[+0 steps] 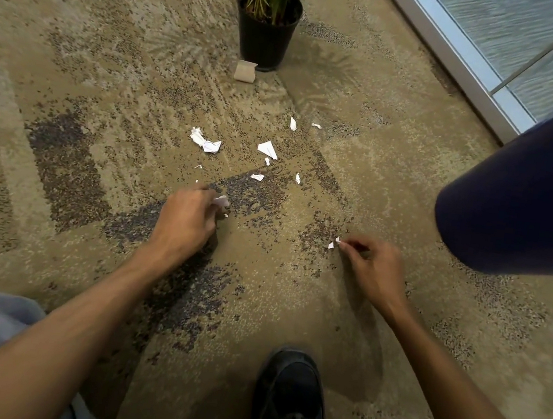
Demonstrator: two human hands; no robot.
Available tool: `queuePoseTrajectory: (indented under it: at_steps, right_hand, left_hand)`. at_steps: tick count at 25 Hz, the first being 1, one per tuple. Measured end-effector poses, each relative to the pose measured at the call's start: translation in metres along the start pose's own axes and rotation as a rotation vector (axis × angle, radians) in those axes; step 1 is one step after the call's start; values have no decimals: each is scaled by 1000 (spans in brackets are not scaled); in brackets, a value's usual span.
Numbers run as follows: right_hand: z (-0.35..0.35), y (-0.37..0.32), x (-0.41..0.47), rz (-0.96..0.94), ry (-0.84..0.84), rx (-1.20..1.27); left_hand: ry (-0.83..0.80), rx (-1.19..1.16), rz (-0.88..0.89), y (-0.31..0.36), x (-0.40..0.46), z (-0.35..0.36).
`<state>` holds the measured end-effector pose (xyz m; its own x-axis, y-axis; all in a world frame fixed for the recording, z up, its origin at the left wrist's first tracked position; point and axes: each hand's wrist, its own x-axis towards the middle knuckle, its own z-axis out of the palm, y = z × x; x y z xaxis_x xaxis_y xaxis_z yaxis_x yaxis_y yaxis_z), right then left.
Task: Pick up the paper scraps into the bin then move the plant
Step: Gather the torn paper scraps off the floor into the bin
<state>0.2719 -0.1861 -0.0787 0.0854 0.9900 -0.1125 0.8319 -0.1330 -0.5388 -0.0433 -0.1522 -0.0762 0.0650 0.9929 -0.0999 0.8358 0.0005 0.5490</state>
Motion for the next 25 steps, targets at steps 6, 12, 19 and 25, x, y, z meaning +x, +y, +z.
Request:
queuePoseTrajectory:
  at_steps: [6, 12, 19, 25]
  right_hand:
    - [9, -11, -6, -139, -17, -170]
    - [10, -18, -6, -262, -69, -386]
    - [33, -62, 29, -169, -67, 61]
    - [70, -110, 87, -221, -56, 75]
  left_hand:
    - [18, -17, -18, -2, 0, 4]
    - [-62, 37, 75, -2, -1, 2]
    - [-104, 190, 218, 4, -6, 10]
    - [117, 44, 57, -12, 12, -10]
